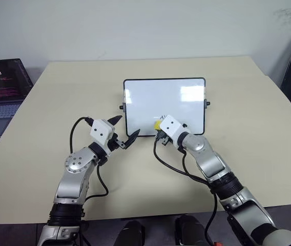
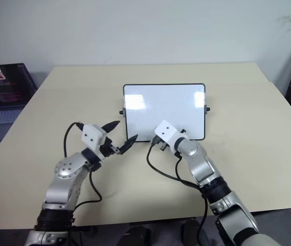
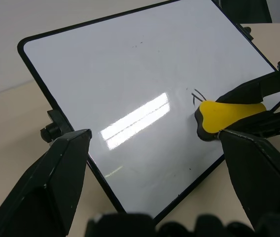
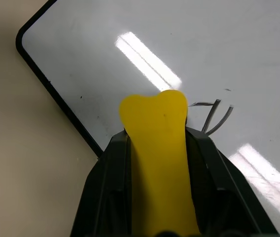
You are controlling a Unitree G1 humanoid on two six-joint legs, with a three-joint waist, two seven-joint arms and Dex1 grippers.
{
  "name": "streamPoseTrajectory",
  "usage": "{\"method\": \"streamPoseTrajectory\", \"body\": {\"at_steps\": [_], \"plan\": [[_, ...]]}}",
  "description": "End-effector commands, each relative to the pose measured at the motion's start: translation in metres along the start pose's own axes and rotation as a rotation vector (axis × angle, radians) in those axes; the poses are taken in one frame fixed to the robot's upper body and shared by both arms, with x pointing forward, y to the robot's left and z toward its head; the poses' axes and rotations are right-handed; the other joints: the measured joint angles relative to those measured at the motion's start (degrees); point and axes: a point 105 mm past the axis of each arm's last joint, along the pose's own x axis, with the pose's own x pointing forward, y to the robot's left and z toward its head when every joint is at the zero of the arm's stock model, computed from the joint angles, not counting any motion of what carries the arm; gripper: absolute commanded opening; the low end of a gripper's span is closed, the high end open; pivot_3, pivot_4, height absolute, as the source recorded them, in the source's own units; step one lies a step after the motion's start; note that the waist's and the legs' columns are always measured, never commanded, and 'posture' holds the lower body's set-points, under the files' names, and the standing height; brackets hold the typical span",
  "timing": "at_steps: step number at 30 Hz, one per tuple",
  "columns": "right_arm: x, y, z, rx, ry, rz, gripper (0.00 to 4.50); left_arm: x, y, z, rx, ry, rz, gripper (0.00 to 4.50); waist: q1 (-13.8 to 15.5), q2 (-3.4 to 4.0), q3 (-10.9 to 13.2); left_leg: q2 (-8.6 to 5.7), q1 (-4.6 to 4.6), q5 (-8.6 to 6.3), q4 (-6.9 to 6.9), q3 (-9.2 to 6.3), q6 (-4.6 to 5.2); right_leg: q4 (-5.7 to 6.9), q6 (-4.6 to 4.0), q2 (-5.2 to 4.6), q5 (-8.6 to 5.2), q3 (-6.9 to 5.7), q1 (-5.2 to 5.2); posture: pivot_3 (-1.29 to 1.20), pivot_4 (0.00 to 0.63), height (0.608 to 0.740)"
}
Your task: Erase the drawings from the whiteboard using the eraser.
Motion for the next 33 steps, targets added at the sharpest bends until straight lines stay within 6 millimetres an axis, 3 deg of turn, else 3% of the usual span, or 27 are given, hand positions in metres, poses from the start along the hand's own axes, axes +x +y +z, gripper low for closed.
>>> {"method": "streamPoseTrajectory", "body": {"at_steps": [1, 8, 12, 16, 20, 33], "plan": [[-0.007, -0.013, 0.018, 0.0, -0.063, -0.05, 1.2, 0.0, 0.004, 0.015, 0.028, -0.048, 0.012, 4.5, 0.0, 0.0, 0.0, 0.0, 0.0, 0.0, 0.0, 0.0, 0.0, 0.0, 0.0, 0.0, 0.0, 0.0, 0.0, 0.0, 0.15, 0.74], [-0.022, -0.056, 0.032, 0.047, -0.137, -0.225, 1.2, 0.006, 0.0, 0.015, 0.023, -0.051, -0.013, 4.5, 0.1, 0.0, 0.0, -0.01, -0.03, 0.0, 0.0, 0.0, -0.01, -0.02, 0.0, -0.01, 0.0, 0.0, 0.0, 0.0, 0.15, 0.74], [-0.019, -0.065, 0.024, 0.037, -0.103, -0.258, 1.2, 0.009, -0.001, 0.016, 0.022, -0.056, -0.019, 4.5, 0.0, 0.0, 0.0, 0.0, -0.02, 0.0, -0.01, 0.0, 0.0, -0.02, 0.0, -0.01, 0.0, 0.0, -0.01, 0.0, 0.15, 0.74], [-0.012, -0.061, 0.017, 0.034, -0.074, -0.248, 1.2, 0.01, 0.0, 0.017, 0.024, -0.058, -0.021, 4.5, 0.0, 0.0, 0.0, 0.0, -0.02, 0.0, -0.01, 0.02, 0.0, -0.02, 0.0, -0.01, 0.0, 0.01, -0.01, 0.0, 0.15, 0.74], [-0.004, -0.045, 0.009, 0.021, -0.04, -0.196, 1.2, 0.008, 0.0, 0.017, 0.027, -0.057, -0.021, 4.5, -0.1, -0.01, 0.0, 0.0, 0.0, 0.0, -0.01, 0.04, 0.0, -0.03, 0.0, -0.01, 0.0, 0.03, 0.0, 0.0, 0.15, 0.74], [0.002, -0.018, 0.012, 0.016, -0.053, -0.106, 1.2, 0.001, 0.001, 0.016, 0.033, -0.047, -0.006, 4.5, -0.2, -0.01, 0.0, 0.0, 0.01, 0.0, 0.0, 0.02, 0.0, 0.03, 0.0, 0.0, 0.0, 0.02, 0.0, 0.0, 0.15, 0.74]]}}
